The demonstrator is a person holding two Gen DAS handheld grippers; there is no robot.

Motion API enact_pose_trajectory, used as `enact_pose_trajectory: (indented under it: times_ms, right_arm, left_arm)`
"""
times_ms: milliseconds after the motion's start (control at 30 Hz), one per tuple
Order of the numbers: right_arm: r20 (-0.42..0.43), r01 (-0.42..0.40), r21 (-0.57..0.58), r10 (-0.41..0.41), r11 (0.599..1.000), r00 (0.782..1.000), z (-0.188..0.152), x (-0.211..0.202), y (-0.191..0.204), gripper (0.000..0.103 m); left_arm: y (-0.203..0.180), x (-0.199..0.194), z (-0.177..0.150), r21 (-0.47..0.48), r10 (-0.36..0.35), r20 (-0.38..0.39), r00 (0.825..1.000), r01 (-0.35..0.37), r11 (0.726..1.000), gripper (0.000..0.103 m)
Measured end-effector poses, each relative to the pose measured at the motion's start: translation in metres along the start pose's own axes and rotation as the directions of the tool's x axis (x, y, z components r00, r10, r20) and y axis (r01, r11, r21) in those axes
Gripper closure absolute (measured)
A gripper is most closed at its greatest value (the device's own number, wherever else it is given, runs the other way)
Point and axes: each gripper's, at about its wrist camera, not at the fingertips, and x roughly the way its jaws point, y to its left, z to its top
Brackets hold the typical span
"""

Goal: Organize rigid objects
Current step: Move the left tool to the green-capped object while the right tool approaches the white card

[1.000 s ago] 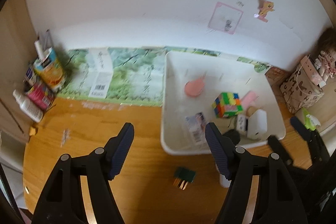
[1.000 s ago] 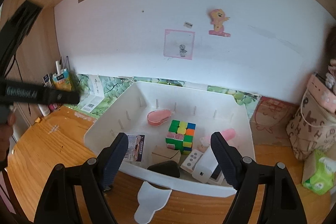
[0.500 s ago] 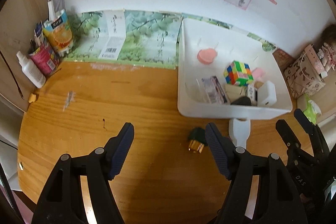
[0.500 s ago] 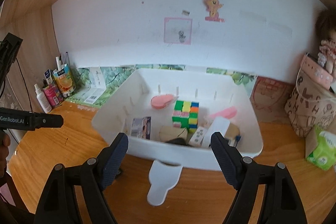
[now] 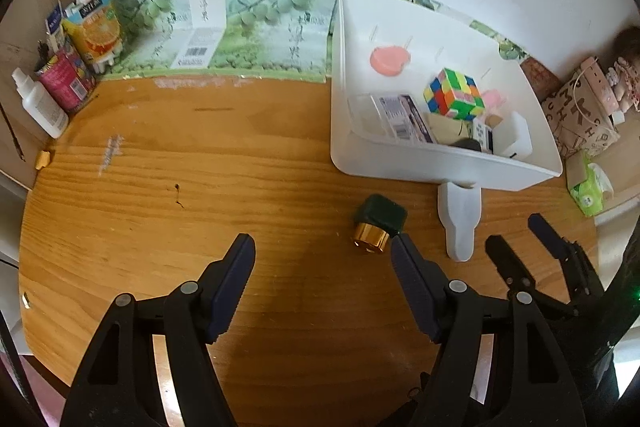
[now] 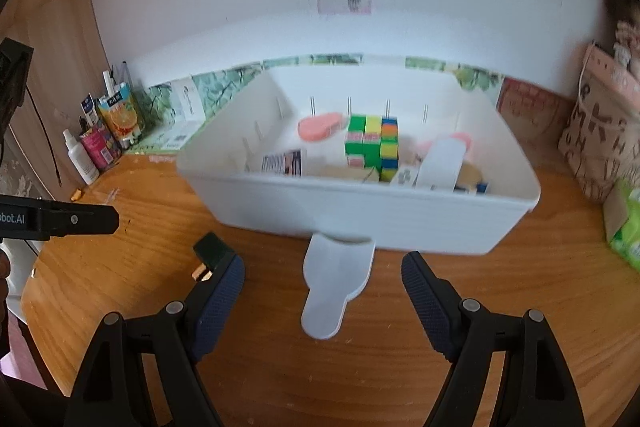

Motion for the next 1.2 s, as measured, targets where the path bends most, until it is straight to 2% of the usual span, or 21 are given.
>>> enact_pose_trajectory:
  times_ms: [500, 700, 1200]
  right_arm:
    - [-0.110, -0.037, 0.046, 0.042, 0.998, 0.993, -0.025, 0.024, -0.003, 0.021]
    - [-0.136, -0.010, 0.051, 0.017, 0.999, 0.991, -0.024, 0.034, -0.008, 0.021]
    - [-0.177, 0.009, 0.039, -0.002, 0.999, 0.984, -0.015, 0.067, -0.010, 0.021]
  left_arm:
    - [-0.028, 0.045, 0.002, 0.037, -0.040, -0.120, 0.992, 0.045, 0.998, 0.029]
    - [-0.033, 0.060, 0.005, 0.045, -0.045, -0.163, 0.986, 0.053, 0.998, 0.029]
    - [-0.034, 0.082, 0.015, 0.031, -0.060, -0.190, 0.980, 0.067, 0.997, 0.029]
